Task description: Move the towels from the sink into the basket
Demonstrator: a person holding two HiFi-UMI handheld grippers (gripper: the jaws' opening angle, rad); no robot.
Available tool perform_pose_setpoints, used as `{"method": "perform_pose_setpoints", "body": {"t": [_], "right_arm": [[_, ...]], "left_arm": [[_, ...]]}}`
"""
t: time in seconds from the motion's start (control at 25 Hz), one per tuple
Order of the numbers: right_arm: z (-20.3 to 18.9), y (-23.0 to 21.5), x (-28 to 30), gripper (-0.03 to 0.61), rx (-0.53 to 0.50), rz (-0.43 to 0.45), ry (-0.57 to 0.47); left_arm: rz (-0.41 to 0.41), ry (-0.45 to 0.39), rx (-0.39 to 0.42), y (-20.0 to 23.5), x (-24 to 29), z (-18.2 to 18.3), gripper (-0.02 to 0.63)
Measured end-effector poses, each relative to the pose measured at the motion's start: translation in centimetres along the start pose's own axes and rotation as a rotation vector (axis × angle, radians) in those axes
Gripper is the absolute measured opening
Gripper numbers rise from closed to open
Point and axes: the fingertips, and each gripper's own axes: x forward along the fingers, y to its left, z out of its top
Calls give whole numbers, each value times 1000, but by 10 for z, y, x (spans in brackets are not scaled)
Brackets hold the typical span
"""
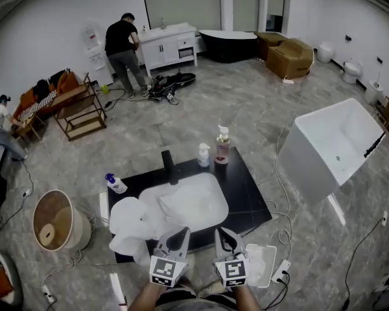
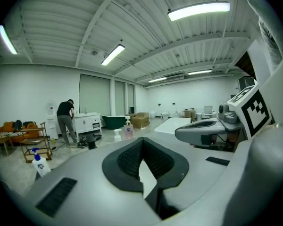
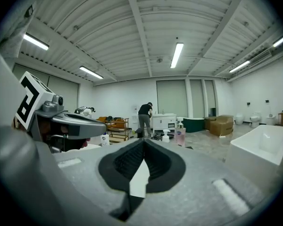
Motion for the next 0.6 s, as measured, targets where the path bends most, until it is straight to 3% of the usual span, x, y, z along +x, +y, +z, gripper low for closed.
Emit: {"method": "perform_pose_setpoints", "body": {"t": [0.32,0.6], "right_arm": [[-8,67,100,0,-14,95,66],[-35,96,163,0,-13,125,131]], "left_arm": [[93,49,-66,117,-10,-37,9],[89,101,-116,167,2,-78,9]]}}
